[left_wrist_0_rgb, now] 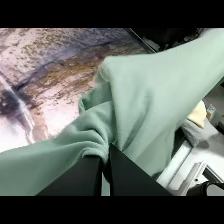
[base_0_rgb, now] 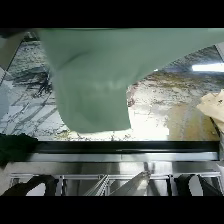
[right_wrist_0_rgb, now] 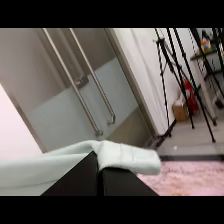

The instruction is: Fold the shirts.

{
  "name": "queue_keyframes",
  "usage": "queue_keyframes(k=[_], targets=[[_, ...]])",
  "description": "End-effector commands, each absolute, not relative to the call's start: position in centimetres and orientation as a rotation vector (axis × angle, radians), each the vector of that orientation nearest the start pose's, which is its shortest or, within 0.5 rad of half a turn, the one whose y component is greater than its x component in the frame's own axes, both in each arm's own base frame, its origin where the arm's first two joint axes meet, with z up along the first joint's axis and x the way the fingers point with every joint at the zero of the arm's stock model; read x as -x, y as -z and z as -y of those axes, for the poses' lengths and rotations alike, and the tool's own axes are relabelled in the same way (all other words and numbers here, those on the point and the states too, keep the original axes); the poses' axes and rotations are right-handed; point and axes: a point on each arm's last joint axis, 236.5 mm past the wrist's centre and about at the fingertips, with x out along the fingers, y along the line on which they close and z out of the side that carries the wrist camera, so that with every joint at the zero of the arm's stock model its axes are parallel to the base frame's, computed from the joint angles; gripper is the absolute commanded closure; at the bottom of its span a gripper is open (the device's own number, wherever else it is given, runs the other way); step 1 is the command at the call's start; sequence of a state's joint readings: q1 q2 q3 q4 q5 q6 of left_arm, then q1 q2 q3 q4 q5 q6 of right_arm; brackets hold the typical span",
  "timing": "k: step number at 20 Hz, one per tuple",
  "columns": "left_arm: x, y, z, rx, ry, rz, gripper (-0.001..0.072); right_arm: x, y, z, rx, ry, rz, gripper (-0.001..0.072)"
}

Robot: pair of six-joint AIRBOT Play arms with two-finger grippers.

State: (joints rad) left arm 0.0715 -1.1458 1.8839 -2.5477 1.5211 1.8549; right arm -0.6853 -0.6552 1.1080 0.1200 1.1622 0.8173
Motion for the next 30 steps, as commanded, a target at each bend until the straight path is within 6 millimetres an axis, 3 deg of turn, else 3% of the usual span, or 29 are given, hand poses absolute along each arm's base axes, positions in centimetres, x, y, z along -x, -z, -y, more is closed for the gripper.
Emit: queue_keyframes(k=[1,3,4,7,9,12,13,14,15,16,17,18,21,24,27,30], targets=[[-30.2,-38.5,16.2,0.173,0.878,-0.546,0.0681,-26.6,-44.8,-6.5,-0.455,-0.653,0.208,0.0694],[-31.4,-36.0,16.6,0.211,0.894,-0.621,0.0681,-27.3,-43.6,-6.8,-0.438,-0.649,0.163,0.0695],[-32.6,-33.8,17.1,0.241,0.910,-0.689,0.0681,-28.2,-42.5,-6.8,-0.428,-0.638,0.123,0.0694],[-36.1,-24.8,19.2,0.306,0.980,-0.918,0.0681,-32.6,-35.8,-7.6,-0.474,-0.636,-0.099,0.0694],[-38.1,-17.5,20.6,0.361,1.012,-1.092,0.0681,-36.4,-28.2,-8.8,-0.502,-0.612,-0.288,0.0694],[-41.1,-7.1,21.5,0.448,1.004,-1.276,0.0645,-41.6,-14.6,-8.9,-0.589,-0.452,-0.535,0.0694],[-42.2,-4.4,21.2,0.488,0.973,-1.313,0.0422,-43.0,-10.4,-8.2,-0.621,-0.381,-0.598,0.0693],[-43.5,-2.0,20.6,0.525,0.944,-1.336,0.0268,-44.1,-6.9,-7.2,-0.644,-0.319,-0.648,0.0693],[-44.7,-0.4,19.7,0.554,0.921,-1.352,0.0050,-44.9,-3.8,-6.3,-0.668,-0.272,-0.699,0.0691],[-45.6,0.4,18.7,0.586,0.900,-1.369,-0.0013,-45.3,-1.7,-5.5,-0.693,-0.245,-0.741,0.0576],[-46.1,0.6,17.5,0.621,0.886,-1.395,-0.0013,-45.2,-0.1,-4.9,-0.722,-0.240,-0.781,0.0288],[-46.1,0.4,16.3,0.648,0.882,-1.426,-0.0013,-44.7,0.7,-4.5,-0.754,-0.258,-0.820,0.0213],[-43.1,-1.0,13.9,0.695,0.923,-1.539,-0.0007,-42.3,1.6,-2.4,-0.792,-0.297,-0.903,0.0214],[-38.0,-0.6,14.8,0.757,0.911,-1.628,-0.0008,-41.0,2.6,1.2,-0.820,-0.216,-0.938,0.0213],[-33.0,2.6,16.5,0.851,0.765,-1.665,-0.0007,-40.4,2.4,1.7,-0.849,-0.226,-0.946,0.0214],[-30.8,7.3,17.0,0.945,0.521,-1.660,-0.0003,-40.3,1.9,0.9,-0.869,-0.258,-0.946,0.0214]])
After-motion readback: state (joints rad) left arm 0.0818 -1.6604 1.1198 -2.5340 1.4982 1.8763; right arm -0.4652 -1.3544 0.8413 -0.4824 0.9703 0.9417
